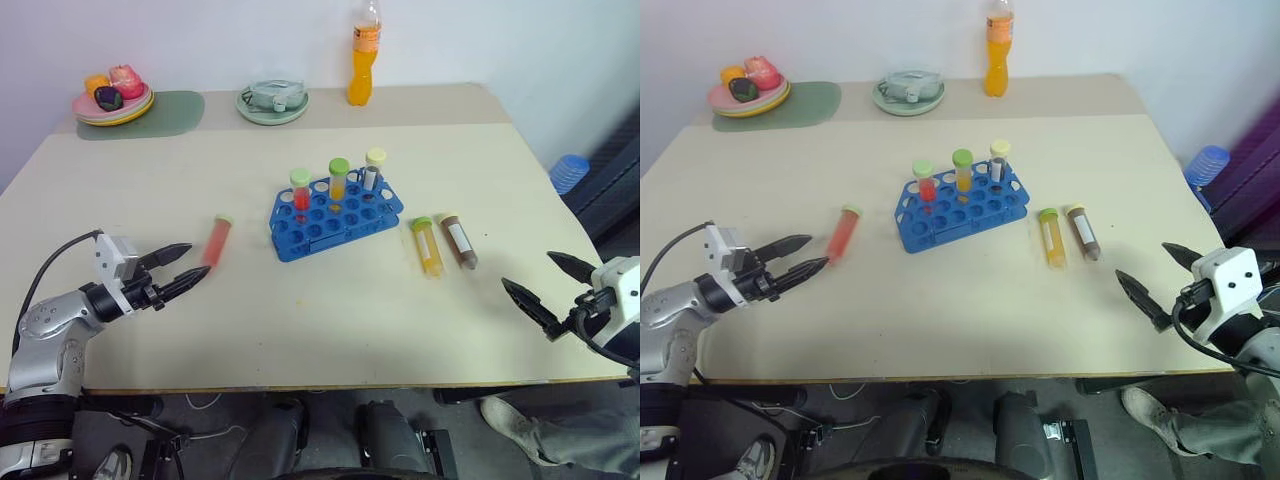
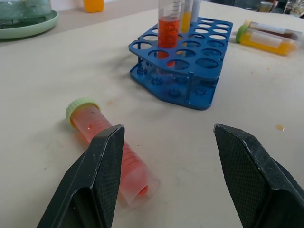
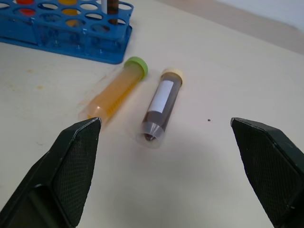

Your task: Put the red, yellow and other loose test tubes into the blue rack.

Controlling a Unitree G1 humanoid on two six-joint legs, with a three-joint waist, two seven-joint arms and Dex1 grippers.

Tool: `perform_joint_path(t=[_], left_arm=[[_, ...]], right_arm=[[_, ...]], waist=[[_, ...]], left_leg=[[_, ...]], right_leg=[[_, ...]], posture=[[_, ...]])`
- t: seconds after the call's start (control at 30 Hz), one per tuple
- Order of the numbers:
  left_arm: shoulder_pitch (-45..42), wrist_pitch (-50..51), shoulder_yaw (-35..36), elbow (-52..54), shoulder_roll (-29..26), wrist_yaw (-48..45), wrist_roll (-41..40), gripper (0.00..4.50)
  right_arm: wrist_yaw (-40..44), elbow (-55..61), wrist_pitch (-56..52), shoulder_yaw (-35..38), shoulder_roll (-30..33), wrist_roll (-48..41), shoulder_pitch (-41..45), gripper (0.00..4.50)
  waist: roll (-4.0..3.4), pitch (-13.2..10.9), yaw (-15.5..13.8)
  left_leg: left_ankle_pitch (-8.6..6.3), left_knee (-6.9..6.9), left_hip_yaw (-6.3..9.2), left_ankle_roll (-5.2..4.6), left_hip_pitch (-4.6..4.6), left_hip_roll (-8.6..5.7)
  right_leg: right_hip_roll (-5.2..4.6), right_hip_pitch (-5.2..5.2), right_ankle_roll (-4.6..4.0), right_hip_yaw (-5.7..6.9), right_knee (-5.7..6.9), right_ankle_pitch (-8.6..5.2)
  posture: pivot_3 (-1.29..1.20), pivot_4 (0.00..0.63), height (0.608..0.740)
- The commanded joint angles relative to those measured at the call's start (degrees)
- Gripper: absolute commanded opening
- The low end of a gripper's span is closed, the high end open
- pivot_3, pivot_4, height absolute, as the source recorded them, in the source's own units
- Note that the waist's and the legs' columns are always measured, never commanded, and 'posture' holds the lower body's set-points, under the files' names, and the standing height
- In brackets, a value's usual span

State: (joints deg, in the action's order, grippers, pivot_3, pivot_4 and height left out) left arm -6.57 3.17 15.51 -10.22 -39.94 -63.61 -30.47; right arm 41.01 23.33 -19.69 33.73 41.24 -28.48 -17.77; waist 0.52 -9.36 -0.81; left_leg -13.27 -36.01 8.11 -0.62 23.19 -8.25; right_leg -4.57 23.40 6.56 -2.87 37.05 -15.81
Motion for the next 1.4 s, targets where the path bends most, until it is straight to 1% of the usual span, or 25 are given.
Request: perform_joint_path(t=[0.03, 0.37, 0.5, 0.63, 0.7, 0.8, 0.93, 1.03, 1.1, 1.27, 1.4], left_arm=[[-0.18, 0.14, 1.81, 2.35, -0.44, 0.50, -0.60, 3.04], [0.14, 1.93, 1.33, 5.50, 1.04, -0.42, -2.78, 3.04], [0.55, 2.36, 0.07, 7.15, 2.35, -1.64, -3.57, 3.04], [-0.94, 4.02, -1.99, 10.31, 4.09, -1.89, -4.37, 3.04], [-1.83, 5.52, -2.88, 12.36, 4.94, -1.72, -5.07, 3.04], [-3.00, 6.17, -4.28, 14.16, 5.66, -1.67, -4.95, 3.04], [-5.80, 5.99, -7.19, 15.24, 5.96, -3.10, -3.59, 3.04], [-7.07, 6.53, -9.36, 15.87, 5.54, -4.82, -3.31, 3.04], [-7.92, 7.70, -10.77, 16.23, 5.34, -6.16, -3.92, 3.04], [-9.77, 10.31, -13.84, 16.35, 4.52, -10.50, -4.78, 3.04], [-10.43, 9.79, -14.88, 15.59, 4.22, -11.77, -3.34, 3.04]], right_arm=[[-0.47, 2.45, -1.21, 1.95, 0.74, -1.17, 0.46, 4.50], [-0.98, 3.87, -4.17, 1.69, 1.01, -0.71, 1.09, 4.50], [-2.66, 4.38, -8.90, 1.33, 2.61, -2.07, 4.04, 4.50], [-9.86, 2.45, -22.70, -1.00, 8.19, -0.78, 11.87, 4.50], [-11.91, -0.94, -31.37, -3.68, 11.55, -1.63, 18.15, 4.50], [-11.85, -7.49, -39.34, -7.53, 14.04, -3.19, 27.52, 4.50], [-9.45, -19.70, -46.73, -17.65, 16.15, -1.78, 41.42, 4.50], [-8.65, -28.70, -48.62, -23.67, 15.24, 0.64, 50.21, 4.50], [-7.40, -34.33, -47.50, -27.09, 14.15, 2.26, 55.04, 4.50], [-3.78, -44.06, -44.14, -34.35, 11.69, 6.70, 62.76, 4.50], [-1.36, -48.94, -42.95, -37.22, 9.45, 8.95, 67.03, 4.50]], waist=[[0.00, 0.00, 0.02], [0.00, 0.00, 0.02], [0.00, 0.00, 0.14], [-0.05, -0.03, 0.05], [-0.04, -0.04, 0.03], [-0.03, -0.06, 0.07], [-0.05, -0.07, 0.17], [-0.09, -0.10, 0.18], [-0.10, -0.10, 0.22], [-0.10, -0.10, 0.24], [-0.11, -0.11, 0.25]], left_leg=[[0.00, 0.00, 0.00, 0.00, 0.00, 0.00], [0.00, 0.00, 0.00, -0.01, 0.01, 0.00], [0.00, 0.00, -0.01, -0.01, 0.01, 0.00], [0.01, -0.05, -0.03, -0.01, 0.03, 0.00], [0.01, -0.05, -0.02, -0.02, 0.07, 0.00], [0.02, -0.05, -0.02, -0.03, 0.14, 0.00], [0.02, -0.02, -0.05, -0.05, 0.17, 0.00], [0.02, -0.02, -0.06, -0.05, 0.20, 0.00], [0.02, -0.01, -0.09, -0.06, 0.20, 0.00], [0.02, 0.04, -0.10, -0.06, 0.23, 0.00], [0.02, 0.01, -0.10, -0.05, 0.23, 0.00]], right_leg=[[0.00, 0.00, 0.00, 0.00, -0.01, 0.00], [0.00, 0.02, 0.00, 0.00, -0.01, 0.00], [0.00, 0.02, 0.00, 0.00, -0.01, 0.00], [-0.03, 0.02, -0.07, 0.00, 0.00, -0.03], [-0.04, 0.06, -0.09, 0.04, 0.00, -0.04], [-0.05, 0.12, -0.09, 0.04, -0.03, -0.04], [-0.06, 0.17, 0.01, 0.04, -0.05, 0.02], [-0.06, 0.21, 0.04, 0.05, -0.05, 0.04], [-0.06, 0.23, 0.05, 0.04, -0.05, 0.05], [-0.05, 0.29, 0.08, 0.04, -0.04, 0.06], [-0.05, 0.28, 0.08, 0.04, -0.02, 0.07]], posture=[[0.00, 0.150, 0.740], [0.00, 0.150, 0.740], [0.00, 0.150, 0.740], [0.00, 0.150, 0.740], [0.00, 0.150, 0.740], [0.00, 0.150, 0.740], [0.00, 0.150, 0.740], [0.00, 0.150, 0.740], [0.00, 0.150, 0.740], [0.00, 0.150, 0.740], [0.00, 0.150, 0.740]])
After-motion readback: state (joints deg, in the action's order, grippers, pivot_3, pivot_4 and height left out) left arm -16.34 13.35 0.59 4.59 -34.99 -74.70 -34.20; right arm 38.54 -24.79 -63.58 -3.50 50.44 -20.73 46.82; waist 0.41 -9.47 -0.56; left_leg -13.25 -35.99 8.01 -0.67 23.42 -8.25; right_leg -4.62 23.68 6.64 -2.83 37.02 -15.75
